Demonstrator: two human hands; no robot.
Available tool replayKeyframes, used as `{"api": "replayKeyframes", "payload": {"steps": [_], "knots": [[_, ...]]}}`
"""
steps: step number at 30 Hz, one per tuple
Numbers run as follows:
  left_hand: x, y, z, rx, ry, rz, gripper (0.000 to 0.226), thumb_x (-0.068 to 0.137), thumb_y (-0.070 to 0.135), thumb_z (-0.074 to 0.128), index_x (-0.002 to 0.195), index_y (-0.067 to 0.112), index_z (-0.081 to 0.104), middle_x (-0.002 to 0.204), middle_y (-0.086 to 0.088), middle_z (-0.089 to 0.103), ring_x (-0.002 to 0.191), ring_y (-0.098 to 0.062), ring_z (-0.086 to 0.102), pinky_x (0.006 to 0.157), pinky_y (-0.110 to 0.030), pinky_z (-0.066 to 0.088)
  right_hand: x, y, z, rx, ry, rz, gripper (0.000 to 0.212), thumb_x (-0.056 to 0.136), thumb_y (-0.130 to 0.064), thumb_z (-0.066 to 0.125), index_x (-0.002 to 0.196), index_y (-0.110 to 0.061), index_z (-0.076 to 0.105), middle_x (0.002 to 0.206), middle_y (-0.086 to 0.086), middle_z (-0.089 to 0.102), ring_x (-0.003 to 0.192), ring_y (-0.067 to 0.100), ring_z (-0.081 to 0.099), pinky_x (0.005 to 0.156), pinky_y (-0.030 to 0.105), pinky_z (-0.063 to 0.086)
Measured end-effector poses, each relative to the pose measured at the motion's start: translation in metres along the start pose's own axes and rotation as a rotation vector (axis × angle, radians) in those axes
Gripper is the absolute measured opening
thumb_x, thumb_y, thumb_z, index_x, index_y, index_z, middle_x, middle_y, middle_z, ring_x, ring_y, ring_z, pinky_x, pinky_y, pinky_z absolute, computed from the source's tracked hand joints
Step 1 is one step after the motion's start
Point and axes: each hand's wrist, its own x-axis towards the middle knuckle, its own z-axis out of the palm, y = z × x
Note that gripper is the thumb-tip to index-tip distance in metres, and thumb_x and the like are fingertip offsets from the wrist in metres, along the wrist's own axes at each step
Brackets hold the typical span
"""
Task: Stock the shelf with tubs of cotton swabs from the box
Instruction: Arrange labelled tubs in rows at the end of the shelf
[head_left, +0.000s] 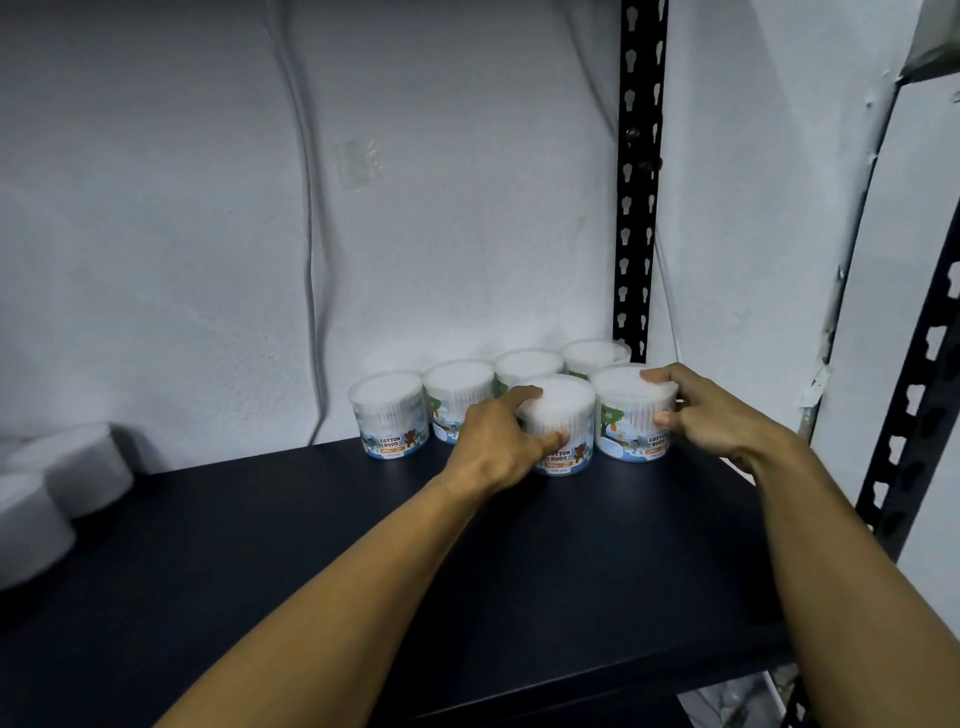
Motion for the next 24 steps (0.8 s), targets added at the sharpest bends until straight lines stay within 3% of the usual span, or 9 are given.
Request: {"api": "replayKeyframes", "payload": {"steps": [11, 16, 24], "knots": [[0.002, 0.001, 0.002, 0.006, 0.01, 0.009, 0.068, 0.078, 0.039, 0.079, 0.139, 0.026, 0.05, 0.122, -0.004, 0.062, 0.103, -0.013, 0.058, 0.089, -0.02, 0.045, 0.002, 0.001, 0.0, 0.045, -0.003, 0.008, 0.05, 0.09, 0.004, 0.051, 0.128, -0.027, 0.047, 0.132, 0.01, 0.05, 0.119, 0.025, 0.05, 0.105, 0.047, 0.04], [0.0, -0.001, 0.004, 0.01, 0.023, 0.013, 0.068, 0.079, 0.039, 0.078, 0.139, 0.026, 0.05, 0.106, 0.004, 0.058, 0.095, -0.009, 0.056, 0.084, -0.016, 0.043, -0.002, 0.001, 0.004, 0.106, 0.0, 0.02, 0.051, 0.091, 0.005, 0.049, 0.13, -0.029, 0.046, 0.133, 0.009, 0.051, 0.119, 0.025, 0.052, 0.107, 0.045, 0.039], [-0.003, 0.0, 0.005, 0.075, 0.023, 0.04, 0.071, 0.083, 0.042, 0.073, 0.145, 0.024, 0.043, 0.126, -0.005, 0.062, 0.111, -0.016, 0.059, 0.091, -0.022, 0.045, -0.011, -0.006, 0.008, 0.127, 0.004, 0.002, 0.058, 0.093, 0.005, 0.046, 0.14, -0.028, 0.037, 0.137, 0.008, 0.047, 0.123, 0.021, 0.046, 0.106, 0.037, 0.037]]}}
